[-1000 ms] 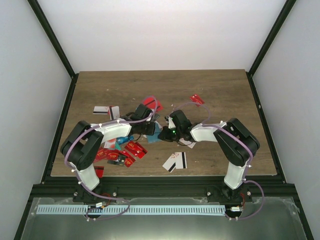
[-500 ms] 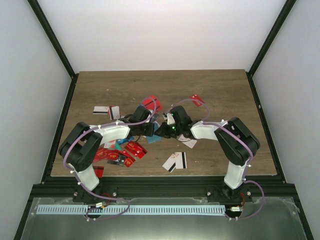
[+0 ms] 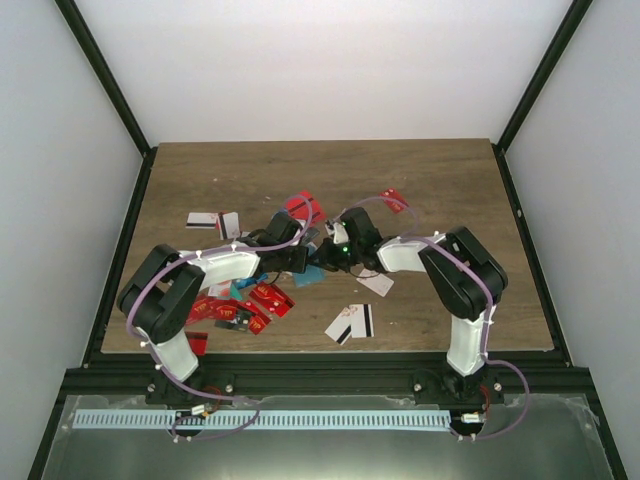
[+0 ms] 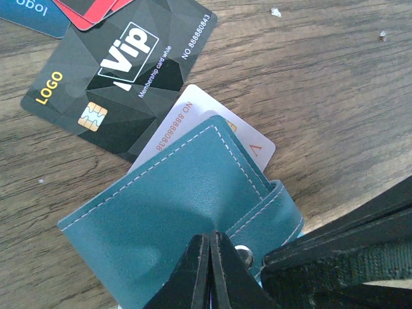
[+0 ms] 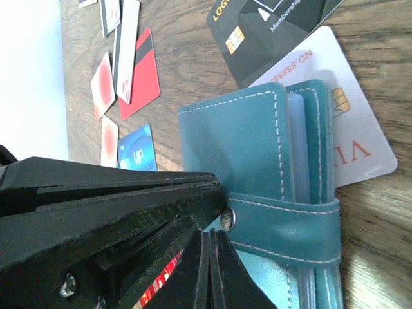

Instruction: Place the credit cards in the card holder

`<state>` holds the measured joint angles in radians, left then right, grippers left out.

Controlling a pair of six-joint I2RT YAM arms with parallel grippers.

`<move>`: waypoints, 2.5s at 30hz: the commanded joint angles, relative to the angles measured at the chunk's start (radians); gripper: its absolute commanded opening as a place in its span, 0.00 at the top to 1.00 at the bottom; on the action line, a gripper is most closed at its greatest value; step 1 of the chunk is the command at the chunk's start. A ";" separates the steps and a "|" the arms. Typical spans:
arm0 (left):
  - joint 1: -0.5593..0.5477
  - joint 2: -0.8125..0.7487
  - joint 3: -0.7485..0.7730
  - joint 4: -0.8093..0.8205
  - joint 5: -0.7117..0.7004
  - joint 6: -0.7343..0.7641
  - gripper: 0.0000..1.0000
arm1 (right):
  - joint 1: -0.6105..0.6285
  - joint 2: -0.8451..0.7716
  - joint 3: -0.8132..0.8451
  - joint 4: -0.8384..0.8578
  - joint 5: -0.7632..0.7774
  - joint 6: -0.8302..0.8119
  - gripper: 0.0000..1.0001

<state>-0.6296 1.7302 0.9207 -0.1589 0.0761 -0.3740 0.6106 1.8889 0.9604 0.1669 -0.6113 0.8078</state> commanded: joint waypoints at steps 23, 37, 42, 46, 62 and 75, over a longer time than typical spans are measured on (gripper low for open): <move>-0.001 -0.002 -0.053 -0.016 0.020 -0.002 0.96 | -0.012 0.066 -0.076 0.073 0.004 0.054 0.99; -0.039 -0.001 -0.125 0.043 -0.033 -0.055 0.96 | 0.100 0.040 -0.114 0.019 0.137 -0.035 0.99; -0.042 -0.014 -0.156 0.066 -0.054 -0.084 0.96 | 0.159 0.024 -0.089 -0.082 0.291 -0.079 0.99; -0.049 -0.022 -0.189 0.096 -0.071 -0.111 0.96 | 0.216 0.032 -0.066 -0.135 0.378 -0.089 0.99; -0.058 -0.014 -0.320 0.237 -0.053 -0.191 0.96 | 0.423 0.200 0.070 -0.367 0.655 -0.064 0.99; -0.066 -0.128 -0.310 0.232 -0.032 -0.182 0.96 | 0.353 -0.012 0.050 -0.260 0.521 -0.044 0.99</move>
<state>-0.6441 1.6108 0.5903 0.2649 -0.0212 -0.5407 0.9253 1.8816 1.0447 -0.0013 0.1013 0.7254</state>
